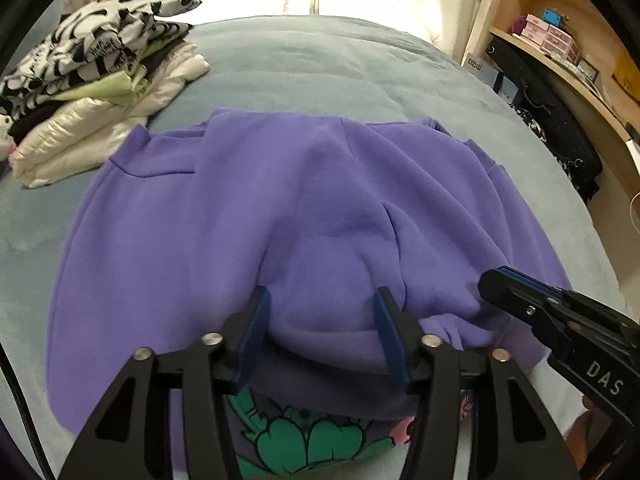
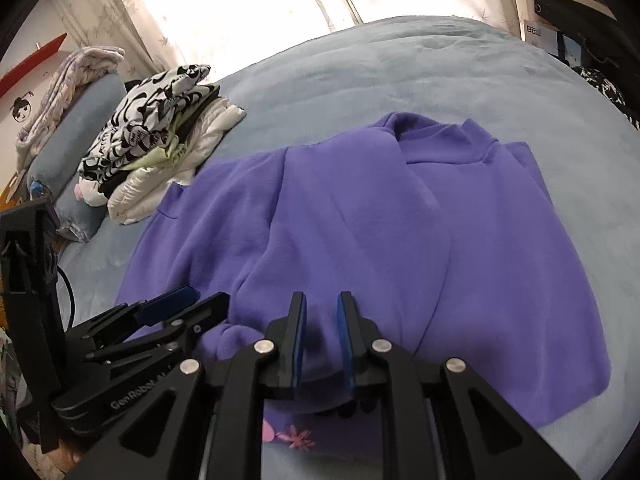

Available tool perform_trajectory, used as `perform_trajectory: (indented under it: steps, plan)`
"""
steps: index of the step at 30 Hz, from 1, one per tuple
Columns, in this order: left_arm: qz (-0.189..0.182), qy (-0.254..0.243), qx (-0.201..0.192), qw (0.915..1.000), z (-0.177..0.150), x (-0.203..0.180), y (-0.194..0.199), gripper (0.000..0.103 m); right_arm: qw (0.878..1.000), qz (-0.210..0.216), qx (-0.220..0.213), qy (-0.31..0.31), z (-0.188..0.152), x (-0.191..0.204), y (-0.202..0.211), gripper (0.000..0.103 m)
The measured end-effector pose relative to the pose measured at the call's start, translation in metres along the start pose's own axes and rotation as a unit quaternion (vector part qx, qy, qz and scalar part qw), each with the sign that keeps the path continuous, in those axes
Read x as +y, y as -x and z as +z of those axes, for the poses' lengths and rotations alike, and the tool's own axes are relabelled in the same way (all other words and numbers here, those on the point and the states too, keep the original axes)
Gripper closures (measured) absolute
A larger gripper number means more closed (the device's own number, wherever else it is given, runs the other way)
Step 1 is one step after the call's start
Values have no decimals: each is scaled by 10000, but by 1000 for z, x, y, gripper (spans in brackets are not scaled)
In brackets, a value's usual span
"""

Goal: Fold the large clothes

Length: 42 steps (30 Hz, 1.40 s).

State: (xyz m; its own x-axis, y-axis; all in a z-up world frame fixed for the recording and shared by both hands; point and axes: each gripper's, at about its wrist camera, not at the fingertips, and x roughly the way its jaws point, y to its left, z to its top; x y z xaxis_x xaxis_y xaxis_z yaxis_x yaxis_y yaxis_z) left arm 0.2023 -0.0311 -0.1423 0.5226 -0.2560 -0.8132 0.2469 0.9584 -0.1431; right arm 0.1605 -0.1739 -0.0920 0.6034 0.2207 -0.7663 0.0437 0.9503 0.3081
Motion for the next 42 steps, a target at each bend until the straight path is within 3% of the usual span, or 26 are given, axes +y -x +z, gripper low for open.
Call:
perform_trajectory:
  steps: [9,20,26,30,35,42]
  plan:
    - [135,187,-155,9996,-20,4,47,29,9999,81,-34,-78,-18,11,28,86]
    - [266,234,-165,9992,-60,15,100,26,9995,-69,-216,227,-44,33,71,85]
    - [217,394,-115,9989,-81,32,116,21,9989,-145,-303,321,-57,39,84,75]
    - [-293,730,-45,9969,-94,52,114,18,9989,-155,-300,333,-63,43,84,74]
    - [-1071,1534,132,9823,-112,82,97,17,9985,-164,-322,409,-67,50,77,74]
    - [-1263,2247,-36,9662,-123,117,66,17,9953,-225,-526,784,-67,64,65,74]
